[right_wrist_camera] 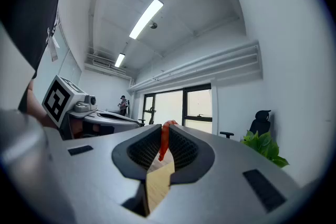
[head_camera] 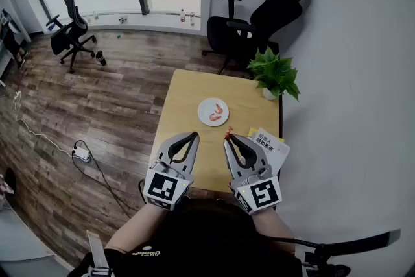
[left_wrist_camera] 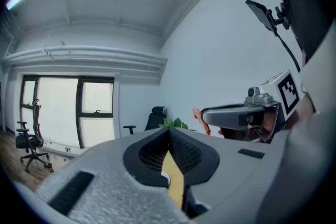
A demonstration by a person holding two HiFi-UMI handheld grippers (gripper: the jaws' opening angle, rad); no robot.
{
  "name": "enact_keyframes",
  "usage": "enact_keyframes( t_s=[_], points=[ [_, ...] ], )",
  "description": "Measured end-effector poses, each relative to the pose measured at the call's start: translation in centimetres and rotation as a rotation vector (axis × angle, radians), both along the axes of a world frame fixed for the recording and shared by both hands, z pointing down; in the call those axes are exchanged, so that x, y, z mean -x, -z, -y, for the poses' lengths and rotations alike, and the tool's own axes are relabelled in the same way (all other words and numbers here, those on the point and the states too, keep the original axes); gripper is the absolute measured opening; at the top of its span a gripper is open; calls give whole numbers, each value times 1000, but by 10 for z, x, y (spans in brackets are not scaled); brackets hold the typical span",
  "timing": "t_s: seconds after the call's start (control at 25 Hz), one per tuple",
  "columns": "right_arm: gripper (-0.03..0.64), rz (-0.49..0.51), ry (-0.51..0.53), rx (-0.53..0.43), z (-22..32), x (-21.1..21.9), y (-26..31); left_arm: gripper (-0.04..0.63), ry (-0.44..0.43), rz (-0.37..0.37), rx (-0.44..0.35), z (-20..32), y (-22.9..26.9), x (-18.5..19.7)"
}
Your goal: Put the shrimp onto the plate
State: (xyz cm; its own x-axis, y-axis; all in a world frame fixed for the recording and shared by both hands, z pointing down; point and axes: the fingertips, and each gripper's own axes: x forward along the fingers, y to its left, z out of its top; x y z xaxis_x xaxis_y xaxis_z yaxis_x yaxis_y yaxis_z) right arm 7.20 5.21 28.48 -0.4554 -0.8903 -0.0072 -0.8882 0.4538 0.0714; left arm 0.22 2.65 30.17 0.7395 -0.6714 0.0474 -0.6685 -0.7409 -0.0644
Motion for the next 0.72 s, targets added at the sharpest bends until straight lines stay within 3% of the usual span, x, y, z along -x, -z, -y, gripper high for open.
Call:
enact_keyframes(
  t_s=[0.72],
  points=[
    [44,-8,3,9,13,-5,-4,2,-1,-19,26,14,-5,-5]
  ],
)
